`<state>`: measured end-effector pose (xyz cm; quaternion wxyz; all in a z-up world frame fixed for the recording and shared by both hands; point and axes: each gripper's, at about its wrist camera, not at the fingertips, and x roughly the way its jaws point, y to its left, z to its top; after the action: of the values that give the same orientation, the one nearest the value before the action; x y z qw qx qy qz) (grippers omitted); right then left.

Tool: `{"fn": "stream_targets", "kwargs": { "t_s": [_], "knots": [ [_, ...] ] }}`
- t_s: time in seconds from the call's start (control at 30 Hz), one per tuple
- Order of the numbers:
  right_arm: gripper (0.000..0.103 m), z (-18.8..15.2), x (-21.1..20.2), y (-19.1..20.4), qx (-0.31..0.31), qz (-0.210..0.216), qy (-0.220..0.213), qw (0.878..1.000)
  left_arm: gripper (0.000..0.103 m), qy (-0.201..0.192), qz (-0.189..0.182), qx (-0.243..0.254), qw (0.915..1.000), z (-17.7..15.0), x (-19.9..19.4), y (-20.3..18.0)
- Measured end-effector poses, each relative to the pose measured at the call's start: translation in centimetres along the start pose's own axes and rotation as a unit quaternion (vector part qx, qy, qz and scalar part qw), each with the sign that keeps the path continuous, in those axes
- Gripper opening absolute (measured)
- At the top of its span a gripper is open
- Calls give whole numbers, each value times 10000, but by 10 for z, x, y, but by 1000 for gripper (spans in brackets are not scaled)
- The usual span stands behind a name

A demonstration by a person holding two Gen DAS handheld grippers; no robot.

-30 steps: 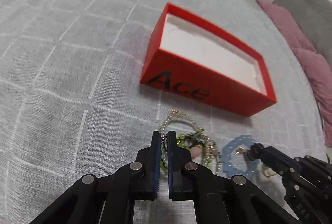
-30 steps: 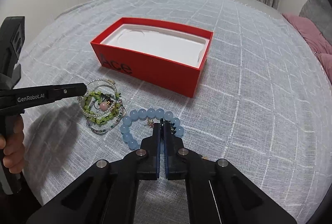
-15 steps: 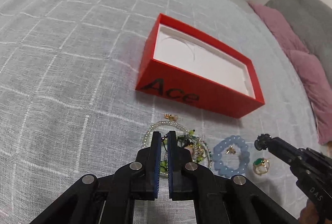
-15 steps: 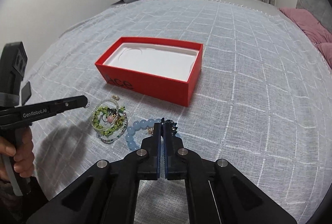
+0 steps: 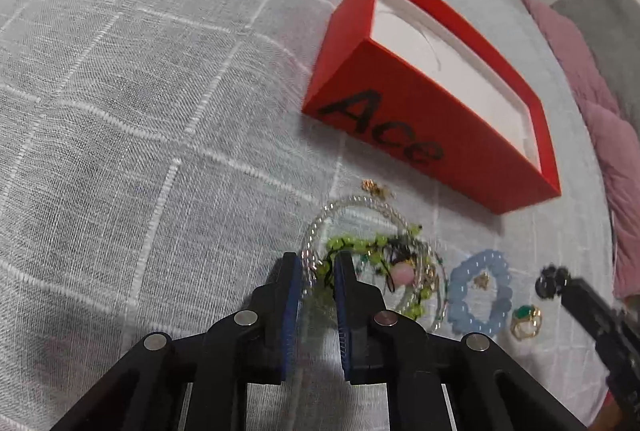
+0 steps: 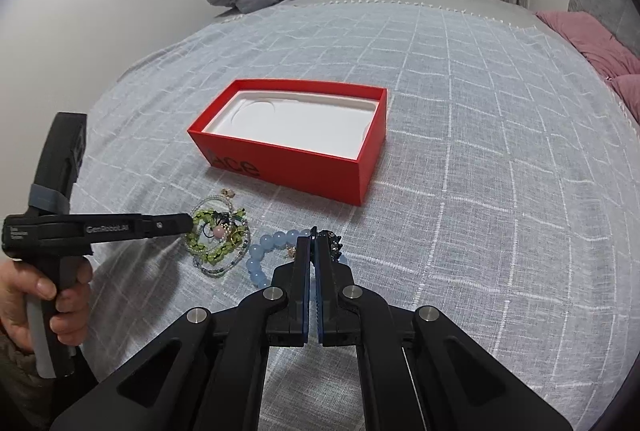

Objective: Organize jewelry
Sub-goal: 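Grasp the black flower charm with the right tool while the left tool grasps the small silver ring, then carry both items into the red Ace box and open both tools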

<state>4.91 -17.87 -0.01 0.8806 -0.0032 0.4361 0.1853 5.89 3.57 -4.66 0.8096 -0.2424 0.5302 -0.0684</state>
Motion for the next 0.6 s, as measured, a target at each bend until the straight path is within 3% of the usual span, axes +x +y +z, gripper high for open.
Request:
{"fn": "stream_targets", "kwargs": {
  "t_s": [0.2, 0.33, 0.6],
  "knots": [
    [1, 0, 0, 1, 5, 6, 7, 10000, 12, 30, -259, -359, 9990, 0, -7, 11],
    [1, 0, -1, 0, 26, 0, 4, 10000, 12, -133, -241, -476, 9985, 5, -16, 21],
    [1, -1, 1, 1, 14, -3, 23, 10000, 12, -39, -335, -482, 9983, 7, -10, 19]
  ]
}}
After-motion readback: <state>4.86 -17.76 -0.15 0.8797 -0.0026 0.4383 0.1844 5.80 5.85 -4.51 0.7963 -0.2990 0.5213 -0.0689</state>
